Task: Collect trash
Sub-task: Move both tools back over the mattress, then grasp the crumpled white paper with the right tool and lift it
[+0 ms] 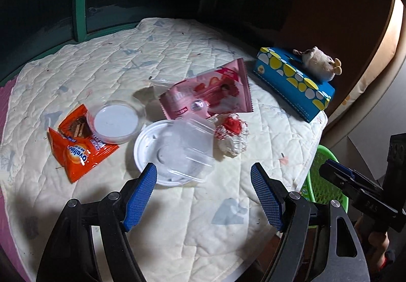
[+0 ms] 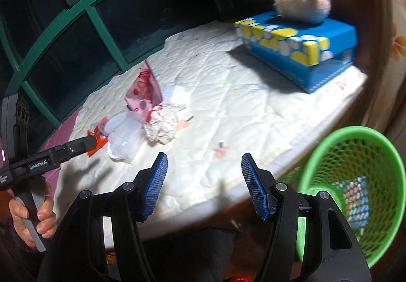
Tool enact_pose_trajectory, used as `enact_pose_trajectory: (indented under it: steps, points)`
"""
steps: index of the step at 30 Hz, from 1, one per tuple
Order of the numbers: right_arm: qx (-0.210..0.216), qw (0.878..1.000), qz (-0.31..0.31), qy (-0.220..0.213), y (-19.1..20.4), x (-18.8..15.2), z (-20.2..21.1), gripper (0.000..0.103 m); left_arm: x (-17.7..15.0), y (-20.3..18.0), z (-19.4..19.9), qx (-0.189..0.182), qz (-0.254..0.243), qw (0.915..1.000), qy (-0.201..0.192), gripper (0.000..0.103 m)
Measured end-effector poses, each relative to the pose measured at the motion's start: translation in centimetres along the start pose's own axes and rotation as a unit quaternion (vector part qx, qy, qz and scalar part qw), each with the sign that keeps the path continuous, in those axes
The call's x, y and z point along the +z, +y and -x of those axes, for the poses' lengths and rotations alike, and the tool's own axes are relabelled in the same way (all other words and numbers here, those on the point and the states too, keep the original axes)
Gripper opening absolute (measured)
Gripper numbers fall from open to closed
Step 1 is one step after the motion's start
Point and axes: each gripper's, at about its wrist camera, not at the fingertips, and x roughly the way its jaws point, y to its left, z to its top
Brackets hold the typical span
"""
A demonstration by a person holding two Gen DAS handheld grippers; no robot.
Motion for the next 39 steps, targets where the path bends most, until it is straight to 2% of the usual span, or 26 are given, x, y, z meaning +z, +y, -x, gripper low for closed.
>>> enact_pose_trajectory:
  steps: [12,22,29,31,39]
  points:
    - [0.050,0.998,0.026,0.035,4.4,3.0,-7.2,0.061,-0.8,4.0,0.4,0.021,0.033,0.9992,0.006,0.073]
    - [0.048,0.997,0.024,0.054,4.9,4.3,-11.3,0.061,-1.3,5.4,0.3,0.027,0.040,0.9988,0.012,0.073]
    - [0.056,0.996,0.006,0.069,4.7,4.4,-13.0,0.061,-1.3,5.6,0.2,0.023,0.041,0.9988,0.014,0.073]
    - [0.061,0.996,0.006,0.070,4.7,4.3,-13.1,0.056,-1.2,5.5,0.1,0.024,0.039,0.9989,0.014,0.073]
    - [0.055,0.997,0.020,0.055,5.2,3.8,-11.7,0.051,-0.7,4.7,-0.6,0.023,0.028,0.9992,0.016,0.073]
